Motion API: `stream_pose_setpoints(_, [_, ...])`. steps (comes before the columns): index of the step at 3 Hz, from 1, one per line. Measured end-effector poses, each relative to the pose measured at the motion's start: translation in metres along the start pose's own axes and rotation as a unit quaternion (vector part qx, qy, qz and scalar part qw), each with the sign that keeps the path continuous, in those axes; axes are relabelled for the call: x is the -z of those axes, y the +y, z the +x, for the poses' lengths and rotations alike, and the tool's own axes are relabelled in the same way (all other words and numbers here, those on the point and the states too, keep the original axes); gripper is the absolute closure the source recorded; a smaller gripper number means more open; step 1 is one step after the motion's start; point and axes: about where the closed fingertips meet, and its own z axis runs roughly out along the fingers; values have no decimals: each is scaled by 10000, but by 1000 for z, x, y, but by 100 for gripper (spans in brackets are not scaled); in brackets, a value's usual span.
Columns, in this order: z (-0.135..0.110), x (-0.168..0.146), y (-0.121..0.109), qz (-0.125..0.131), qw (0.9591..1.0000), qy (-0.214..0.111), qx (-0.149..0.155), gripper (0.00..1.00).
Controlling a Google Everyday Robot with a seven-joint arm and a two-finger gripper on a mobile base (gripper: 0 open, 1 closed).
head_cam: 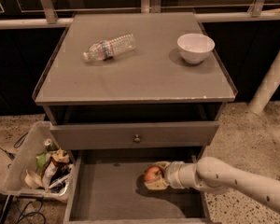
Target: Place apple into middle drawer
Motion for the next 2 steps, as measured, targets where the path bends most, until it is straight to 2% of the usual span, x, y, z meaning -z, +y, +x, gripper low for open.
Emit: stream_pose_setpoints(2, [22, -26, -1, 181, 9994, -160, 247, 100])
